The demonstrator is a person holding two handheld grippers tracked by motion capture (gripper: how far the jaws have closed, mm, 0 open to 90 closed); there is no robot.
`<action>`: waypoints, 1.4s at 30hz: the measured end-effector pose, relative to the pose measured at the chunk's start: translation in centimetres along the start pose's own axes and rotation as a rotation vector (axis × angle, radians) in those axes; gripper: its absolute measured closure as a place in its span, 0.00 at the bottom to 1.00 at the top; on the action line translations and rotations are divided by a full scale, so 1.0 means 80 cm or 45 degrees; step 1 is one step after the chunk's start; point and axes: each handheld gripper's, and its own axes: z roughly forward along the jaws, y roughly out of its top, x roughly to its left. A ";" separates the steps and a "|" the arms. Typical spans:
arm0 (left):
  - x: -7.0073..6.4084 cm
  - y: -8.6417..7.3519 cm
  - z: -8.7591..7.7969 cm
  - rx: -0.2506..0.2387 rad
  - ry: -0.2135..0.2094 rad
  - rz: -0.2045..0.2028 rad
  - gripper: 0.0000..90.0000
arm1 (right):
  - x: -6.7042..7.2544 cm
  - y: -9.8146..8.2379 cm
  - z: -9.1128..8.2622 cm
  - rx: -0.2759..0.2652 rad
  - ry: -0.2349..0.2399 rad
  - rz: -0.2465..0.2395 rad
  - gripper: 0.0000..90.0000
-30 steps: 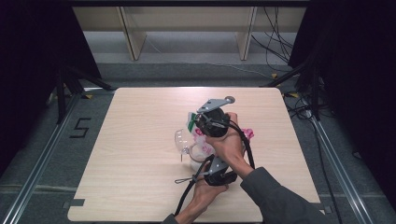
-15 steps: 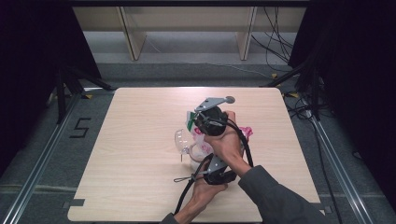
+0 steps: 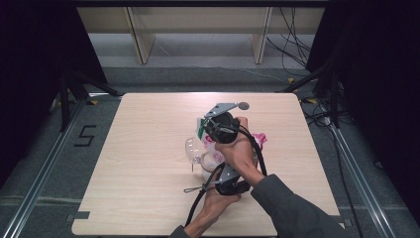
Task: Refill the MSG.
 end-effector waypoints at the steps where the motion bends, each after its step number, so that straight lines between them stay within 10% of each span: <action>1: 0.000 0.000 0.000 0.002 0.000 0.002 0.81 | 0.001 0.000 0.001 0.007 0.001 0.012 1.00; 42: 0.002 0.000 -0.001 0.022 -0.036 0.041 0.81 | -0.001 0.001 0.014 0.058 0.007 -0.001 1.00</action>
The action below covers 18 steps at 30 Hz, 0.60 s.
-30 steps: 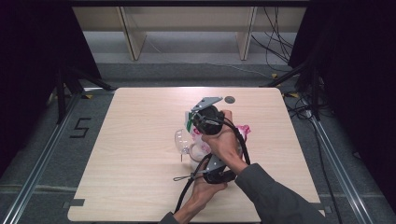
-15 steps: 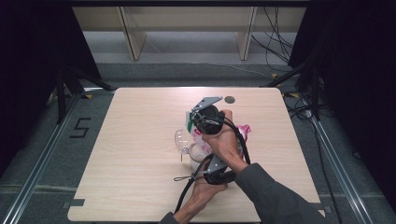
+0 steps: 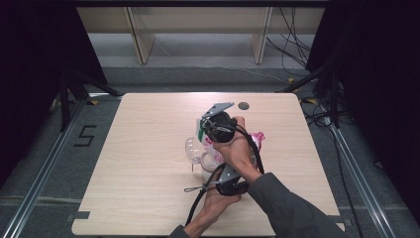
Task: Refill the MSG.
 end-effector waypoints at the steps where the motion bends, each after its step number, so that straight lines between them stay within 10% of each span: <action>1: 0.000 0.000 0.000 -0.003 -0.001 -0.001 0.81 | 0.000 0.000 -0.001 0.000 0.003 0.008 1.00; 18: -0.002 0.002 0.000 -0.018 -0.005 -0.011 0.81 | -0.001 0.000 -0.002 -0.015 0.011 0.005 1.00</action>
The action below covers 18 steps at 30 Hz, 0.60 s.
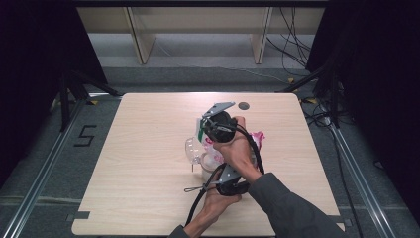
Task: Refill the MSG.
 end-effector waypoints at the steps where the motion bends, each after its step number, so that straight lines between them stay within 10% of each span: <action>1: -0.001 0.000 0.000 -0.007 0.000 -0.008 0.81 | 0.000 0.000 0.000 0.001 -0.001 0.000 1.00; 18: 0.000 0.003 -0.002 -0.013 -0.005 -0.017 0.80 | 0.002 0.004 0.002 0.004 -0.008 -0.020 1.00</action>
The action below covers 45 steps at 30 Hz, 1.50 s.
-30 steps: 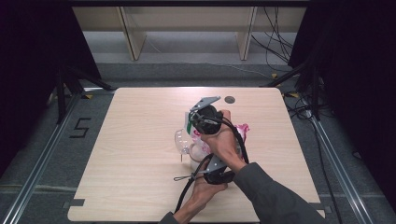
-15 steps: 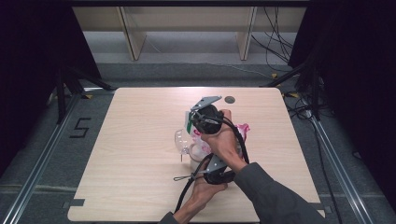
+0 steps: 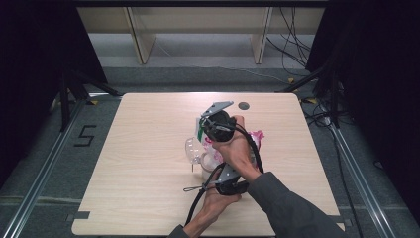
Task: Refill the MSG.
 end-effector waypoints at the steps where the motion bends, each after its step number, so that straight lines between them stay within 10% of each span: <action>1: 0.000 0.000 0.000 0.008 0.001 0.006 0.80 | 0.001 0.000 0.000 0.004 -0.002 0.009 1.00; 12: 0.005 0.005 -0.004 0.036 0.015 0.130 0.80 | 0.001 -0.001 0.004 0.004 -0.019 -0.002 1.00; 17: -0.004 0.003 -0.002 -0.007 -0.005 -0.006 0.80 | 0.000 0.000 0.003 -0.009 -0.006 0.000 1.00; 45: 0.005 0.005 -0.002 -0.001 0.018 0.097 0.81 | 0.006 0.006 0.005 0.023 -0.001 -0.023 1.00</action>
